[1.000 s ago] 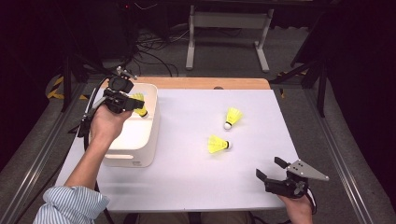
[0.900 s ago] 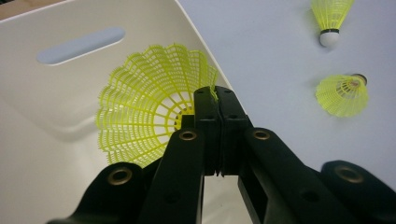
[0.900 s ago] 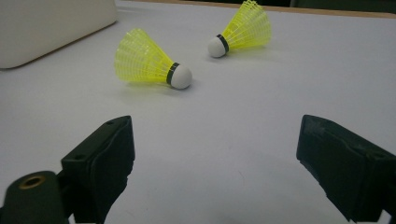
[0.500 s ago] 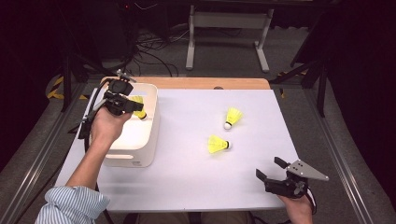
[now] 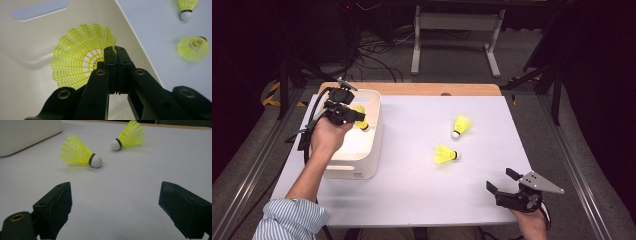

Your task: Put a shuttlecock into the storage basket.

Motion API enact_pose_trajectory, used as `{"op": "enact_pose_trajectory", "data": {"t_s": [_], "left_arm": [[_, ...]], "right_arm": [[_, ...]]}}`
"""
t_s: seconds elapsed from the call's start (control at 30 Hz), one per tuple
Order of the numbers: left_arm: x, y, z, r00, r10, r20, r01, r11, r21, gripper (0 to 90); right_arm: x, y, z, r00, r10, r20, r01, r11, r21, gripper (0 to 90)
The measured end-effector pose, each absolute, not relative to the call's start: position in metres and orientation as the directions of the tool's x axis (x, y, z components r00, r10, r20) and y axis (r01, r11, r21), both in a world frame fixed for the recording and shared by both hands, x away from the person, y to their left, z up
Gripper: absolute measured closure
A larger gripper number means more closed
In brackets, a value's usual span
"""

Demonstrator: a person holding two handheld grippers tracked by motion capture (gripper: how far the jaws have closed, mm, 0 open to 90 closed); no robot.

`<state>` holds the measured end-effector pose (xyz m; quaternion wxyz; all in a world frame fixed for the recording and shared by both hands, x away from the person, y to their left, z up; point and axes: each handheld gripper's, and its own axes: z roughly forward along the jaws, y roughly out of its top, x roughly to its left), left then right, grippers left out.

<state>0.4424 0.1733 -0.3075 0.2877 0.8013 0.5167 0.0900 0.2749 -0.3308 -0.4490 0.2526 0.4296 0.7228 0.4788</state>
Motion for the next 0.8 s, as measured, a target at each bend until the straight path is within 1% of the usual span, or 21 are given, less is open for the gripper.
{"op": "enact_pose_trajectory", "data": {"t_s": [0.63,0.8], "left_arm": [[0.457,0.178,-0.329,0.406,0.896,-0.182,0.82,-0.269,0.506,88.8],[0.459,0.177,-0.336,0.4,0.9,-0.174,0.827,-0.272,0.492,88.8]], "right_arm": [[0.275,-0.331,-0.449,-0.504,0.862,0.054,0.385,0.169,0.907,12.3],[0.275,-0.331,-0.449,-0.506,0.861,0.05,0.384,0.173,0.907,12.3]]}}
